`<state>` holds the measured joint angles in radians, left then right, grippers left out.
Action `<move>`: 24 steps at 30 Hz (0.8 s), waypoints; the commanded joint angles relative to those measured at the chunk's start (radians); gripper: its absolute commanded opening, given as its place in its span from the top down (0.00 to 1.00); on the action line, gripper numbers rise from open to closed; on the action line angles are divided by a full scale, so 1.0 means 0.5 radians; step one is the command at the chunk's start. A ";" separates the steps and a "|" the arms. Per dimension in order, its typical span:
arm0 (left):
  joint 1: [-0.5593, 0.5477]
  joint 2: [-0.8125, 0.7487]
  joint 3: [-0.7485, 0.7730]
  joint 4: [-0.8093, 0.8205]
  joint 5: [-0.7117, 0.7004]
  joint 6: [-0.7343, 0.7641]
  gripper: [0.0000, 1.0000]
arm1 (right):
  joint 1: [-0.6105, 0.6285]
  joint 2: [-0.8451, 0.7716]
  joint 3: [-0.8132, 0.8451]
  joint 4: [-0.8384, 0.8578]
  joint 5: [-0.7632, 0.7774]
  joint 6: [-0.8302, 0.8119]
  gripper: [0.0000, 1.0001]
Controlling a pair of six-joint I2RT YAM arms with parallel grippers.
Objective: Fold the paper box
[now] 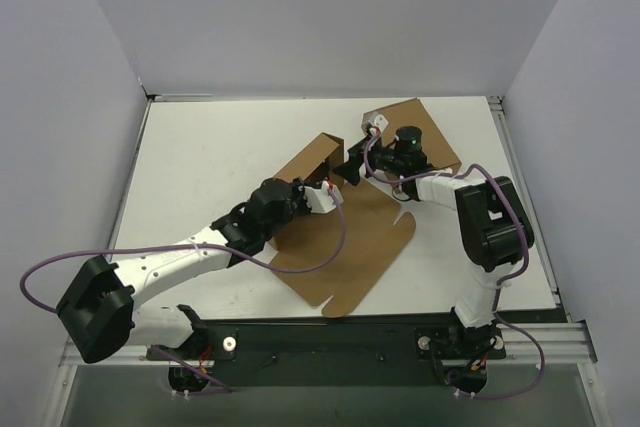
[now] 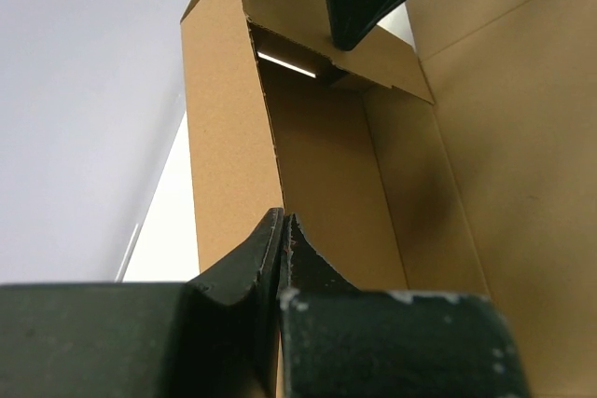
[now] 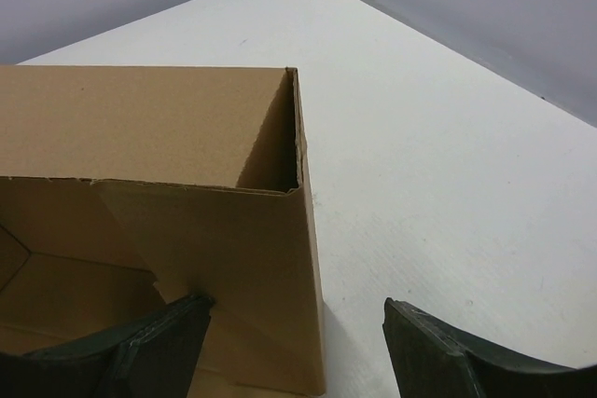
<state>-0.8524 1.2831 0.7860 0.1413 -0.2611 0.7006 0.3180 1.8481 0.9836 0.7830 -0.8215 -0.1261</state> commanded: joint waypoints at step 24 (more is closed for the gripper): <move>0.220 -0.020 0.152 -0.280 0.442 -0.251 1.00 | 0.057 0.249 0.558 -0.066 -0.609 -0.245 0.17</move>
<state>-0.7574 1.2770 0.8272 0.0692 -0.1104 0.6132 0.3351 1.9572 1.2072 0.7391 -1.0309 -0.1623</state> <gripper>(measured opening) 0.065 0.828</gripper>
